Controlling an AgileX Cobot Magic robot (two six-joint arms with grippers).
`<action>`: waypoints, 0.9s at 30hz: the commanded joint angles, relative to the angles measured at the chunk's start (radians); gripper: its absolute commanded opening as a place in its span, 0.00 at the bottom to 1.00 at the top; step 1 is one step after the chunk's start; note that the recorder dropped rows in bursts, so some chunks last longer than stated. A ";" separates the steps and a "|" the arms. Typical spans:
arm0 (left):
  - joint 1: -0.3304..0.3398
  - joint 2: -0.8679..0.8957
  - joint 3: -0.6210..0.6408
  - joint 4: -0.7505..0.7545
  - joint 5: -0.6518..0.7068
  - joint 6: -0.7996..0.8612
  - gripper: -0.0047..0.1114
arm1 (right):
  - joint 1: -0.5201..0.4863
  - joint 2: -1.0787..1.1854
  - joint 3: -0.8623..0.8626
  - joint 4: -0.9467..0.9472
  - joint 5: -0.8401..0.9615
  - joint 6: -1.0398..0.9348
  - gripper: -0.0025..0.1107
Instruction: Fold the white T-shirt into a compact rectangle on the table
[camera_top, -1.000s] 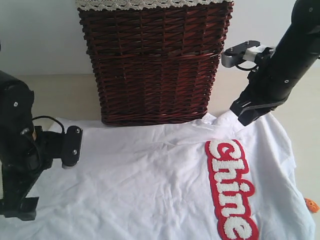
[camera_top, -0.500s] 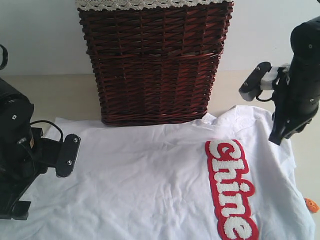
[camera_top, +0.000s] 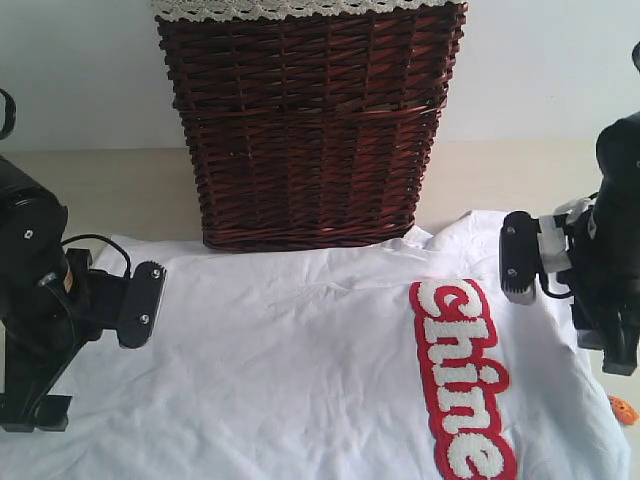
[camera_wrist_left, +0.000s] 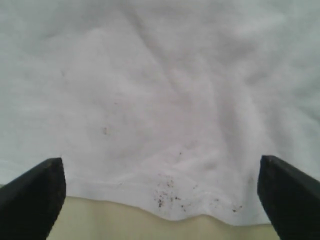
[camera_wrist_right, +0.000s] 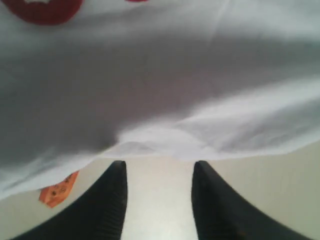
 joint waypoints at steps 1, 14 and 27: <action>-0.001 0.000 0.000 -0.025 -0.005 0.003 0.94 | 0.002 -0.002 0.018 -0.059 -0.161 0.148 0.20; 0.001 0.000 0.000 -0.048 -0.024 0.001 0.94 | -0.006 0.049 0.018 -0.192 -0.112 0.279 0.02; 0.001 0.000 0.000 -0.081 -0.042 0.001 0.94 | -0.017 0.127 0.066 0.031 -0.212 0.056 0.02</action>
